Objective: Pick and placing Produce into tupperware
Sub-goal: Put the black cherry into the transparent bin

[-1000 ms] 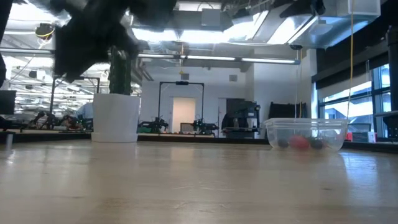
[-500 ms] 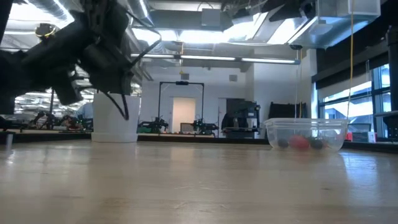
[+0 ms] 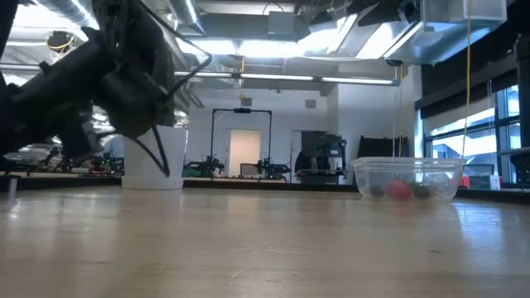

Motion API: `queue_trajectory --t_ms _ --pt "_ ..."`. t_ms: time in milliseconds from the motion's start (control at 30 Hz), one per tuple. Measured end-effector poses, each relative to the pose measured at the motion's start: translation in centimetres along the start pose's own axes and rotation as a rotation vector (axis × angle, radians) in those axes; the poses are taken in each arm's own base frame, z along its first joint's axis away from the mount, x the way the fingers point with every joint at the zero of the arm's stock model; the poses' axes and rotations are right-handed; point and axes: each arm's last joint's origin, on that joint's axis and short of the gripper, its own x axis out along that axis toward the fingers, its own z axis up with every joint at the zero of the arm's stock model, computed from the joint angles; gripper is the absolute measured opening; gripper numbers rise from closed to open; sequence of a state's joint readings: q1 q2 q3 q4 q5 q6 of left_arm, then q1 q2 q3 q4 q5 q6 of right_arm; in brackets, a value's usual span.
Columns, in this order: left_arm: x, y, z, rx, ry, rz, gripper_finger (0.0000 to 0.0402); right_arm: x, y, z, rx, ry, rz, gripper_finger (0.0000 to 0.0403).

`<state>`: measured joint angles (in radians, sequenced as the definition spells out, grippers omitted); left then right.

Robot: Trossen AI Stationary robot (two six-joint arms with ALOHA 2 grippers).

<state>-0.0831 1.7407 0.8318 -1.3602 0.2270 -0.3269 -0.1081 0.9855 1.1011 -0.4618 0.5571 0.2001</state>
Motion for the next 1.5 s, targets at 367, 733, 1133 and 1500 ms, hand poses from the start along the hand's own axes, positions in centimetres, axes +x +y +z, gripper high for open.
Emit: queue_trajectory --t_ms 367,733,1133,1500 --pt "2.2 -1.1 2.1 0.101 0.105 0.068 0.0179 0.0 0.0 0.0 0.001 0.001 -0.001 0.0255" --pt "4.2 -1.8 3.2 0.202 0.239 0.123 0.0179 0.0 0.0 0.0 0.001 0.002 0.0 0.0255" --pt "4.5 -1.8 3.4 0.226 0.245 0.145 0.0179 0.0 0.0 0.0 -0.001 0.003 0.0 0.0255" --pt "4.6 -1.9 3.5 0.235 0.227 0.151 0.0179 0.0 0.0 -0.2 -0.011 0.019 -0.004 0.0255"
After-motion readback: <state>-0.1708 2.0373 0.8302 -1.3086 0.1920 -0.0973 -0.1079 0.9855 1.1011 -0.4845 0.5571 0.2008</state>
